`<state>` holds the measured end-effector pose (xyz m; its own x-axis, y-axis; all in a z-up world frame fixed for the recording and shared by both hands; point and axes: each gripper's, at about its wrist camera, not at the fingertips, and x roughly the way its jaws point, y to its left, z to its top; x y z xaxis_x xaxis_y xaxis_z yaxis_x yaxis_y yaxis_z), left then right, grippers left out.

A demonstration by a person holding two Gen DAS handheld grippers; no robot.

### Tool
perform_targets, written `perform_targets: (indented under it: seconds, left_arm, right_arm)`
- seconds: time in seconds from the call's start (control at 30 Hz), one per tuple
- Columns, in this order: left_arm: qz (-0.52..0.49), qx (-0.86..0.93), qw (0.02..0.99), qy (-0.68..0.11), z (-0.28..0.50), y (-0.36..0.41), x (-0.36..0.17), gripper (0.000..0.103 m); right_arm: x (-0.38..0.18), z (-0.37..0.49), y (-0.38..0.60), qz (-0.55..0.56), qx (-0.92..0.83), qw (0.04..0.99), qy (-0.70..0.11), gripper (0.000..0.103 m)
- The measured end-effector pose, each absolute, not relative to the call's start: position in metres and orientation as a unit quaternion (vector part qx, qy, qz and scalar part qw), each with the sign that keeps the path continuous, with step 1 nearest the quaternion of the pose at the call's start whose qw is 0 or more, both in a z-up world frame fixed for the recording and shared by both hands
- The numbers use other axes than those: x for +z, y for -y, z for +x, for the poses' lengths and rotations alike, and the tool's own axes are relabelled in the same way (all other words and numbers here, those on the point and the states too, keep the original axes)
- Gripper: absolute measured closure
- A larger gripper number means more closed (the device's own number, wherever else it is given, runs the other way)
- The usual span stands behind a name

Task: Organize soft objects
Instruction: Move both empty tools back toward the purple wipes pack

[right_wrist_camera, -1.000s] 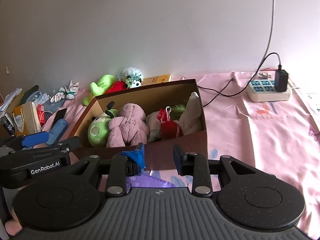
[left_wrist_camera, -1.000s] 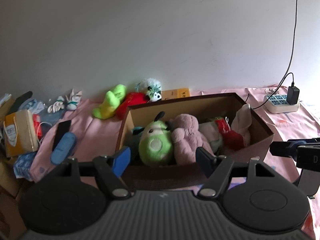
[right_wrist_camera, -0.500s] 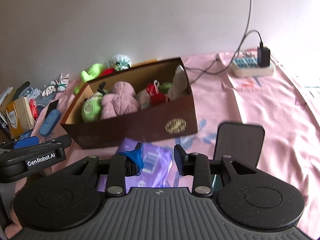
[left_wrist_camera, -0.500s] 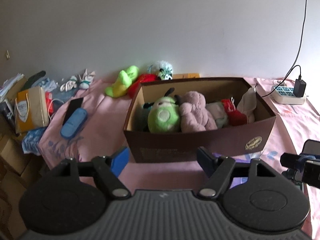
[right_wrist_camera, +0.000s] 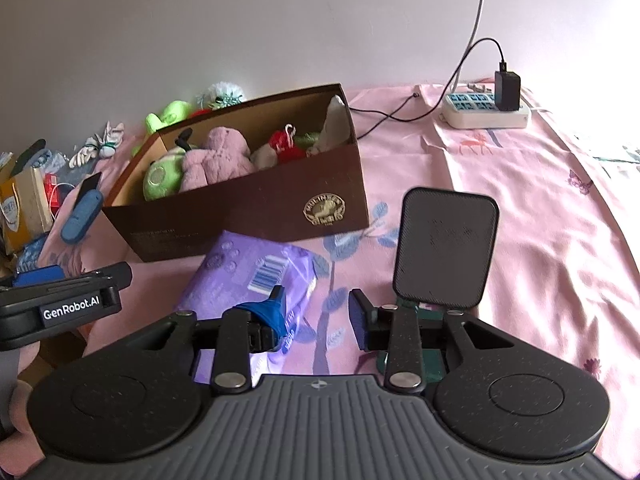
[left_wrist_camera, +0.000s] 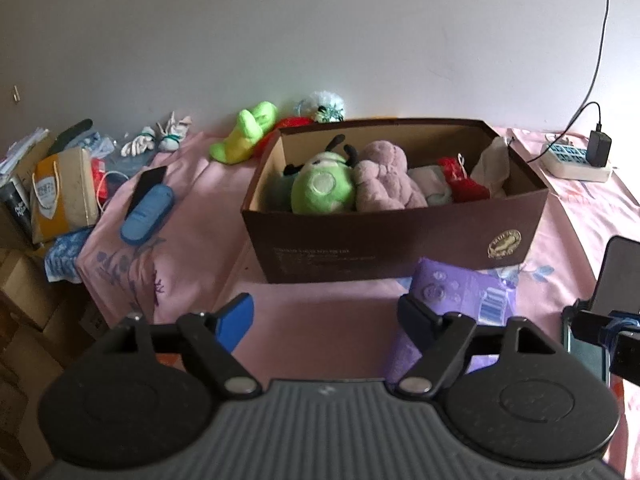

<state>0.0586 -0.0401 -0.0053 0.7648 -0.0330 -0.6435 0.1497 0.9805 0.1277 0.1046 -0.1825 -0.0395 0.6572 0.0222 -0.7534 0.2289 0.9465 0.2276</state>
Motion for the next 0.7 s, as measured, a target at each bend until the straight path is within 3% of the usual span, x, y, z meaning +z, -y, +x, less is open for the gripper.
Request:
perform_targets:
  seconds: [0.1, 0.17, 0.7]
  left_arm:
    - [0.086, -0.054, 0.934, -0.343, 0.0561, 0.0410, -0.0078, 0.017]
    - [0.083, -0.059, 0.934, -0.342, 0.0544, 0.0405, -0.0084, 0.001]
    - [0.074, -0.064, 0.933, -0.346, 0.0523, 0.0385, -0.0093, 0.000]
  right_arm:
    - [-0.0412, 0.1023, 0.1838, 0.147, -0.070, 0.897, -0.411, 0.086]
    - [-0.0411, 0.1001, 0.1833, 0.136, -0.078, 0.900, -0.407, 0.086]
    - [-0.0394, 0.0971, 0.1892, 0.134, -0.101, 0.898, -0.408, 0.084]
